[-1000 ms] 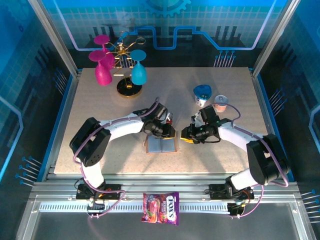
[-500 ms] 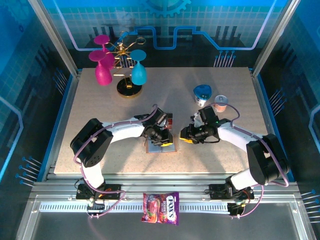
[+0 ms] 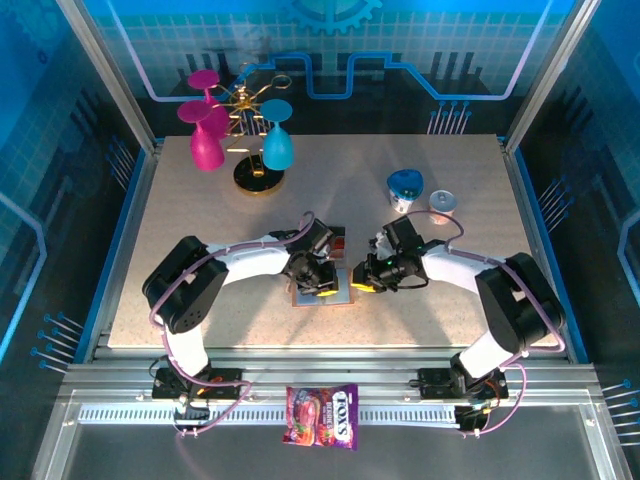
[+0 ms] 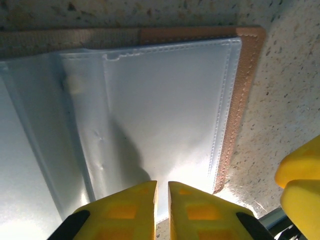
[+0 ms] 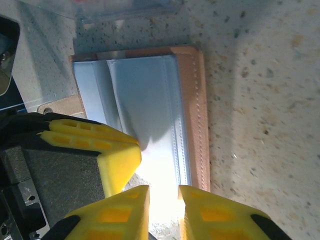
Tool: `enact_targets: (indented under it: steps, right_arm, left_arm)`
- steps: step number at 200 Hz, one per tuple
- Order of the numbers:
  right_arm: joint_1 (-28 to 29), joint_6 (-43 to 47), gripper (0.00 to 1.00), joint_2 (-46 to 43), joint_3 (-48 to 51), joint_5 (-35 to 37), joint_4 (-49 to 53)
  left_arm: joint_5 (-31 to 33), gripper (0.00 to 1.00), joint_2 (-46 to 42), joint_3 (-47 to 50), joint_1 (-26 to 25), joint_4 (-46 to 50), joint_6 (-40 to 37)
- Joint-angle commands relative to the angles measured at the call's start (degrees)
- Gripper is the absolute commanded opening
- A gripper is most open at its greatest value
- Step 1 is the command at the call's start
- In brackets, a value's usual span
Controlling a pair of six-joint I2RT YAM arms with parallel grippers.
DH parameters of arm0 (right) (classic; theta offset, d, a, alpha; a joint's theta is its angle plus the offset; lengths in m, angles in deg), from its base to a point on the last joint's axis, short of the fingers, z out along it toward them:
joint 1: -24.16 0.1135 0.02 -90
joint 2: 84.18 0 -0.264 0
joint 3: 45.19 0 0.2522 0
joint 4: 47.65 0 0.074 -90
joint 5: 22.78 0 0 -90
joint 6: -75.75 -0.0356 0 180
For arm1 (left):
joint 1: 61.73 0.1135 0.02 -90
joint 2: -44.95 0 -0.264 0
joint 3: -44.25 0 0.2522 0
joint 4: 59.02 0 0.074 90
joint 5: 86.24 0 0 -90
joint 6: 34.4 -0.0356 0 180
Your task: Take the credit cards out of the card holder
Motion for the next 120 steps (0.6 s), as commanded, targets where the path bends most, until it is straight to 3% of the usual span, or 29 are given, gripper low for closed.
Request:
enact_targets:
  steps: [1,120]
  right_arm:
    - [1.4,-1.6,0.22,2.3,-1.0,-1.8,-3.4]
    - [2.1,0.6,0.22,7.7,-1.9,0.7,-1.5]
  left_arm:
    - [0.7,0.14,0.6,0.9,-0.3,1.9,-1.2]
    - [3.0,0.13,0.3,1.1,-0.3,4.5,-2.1]
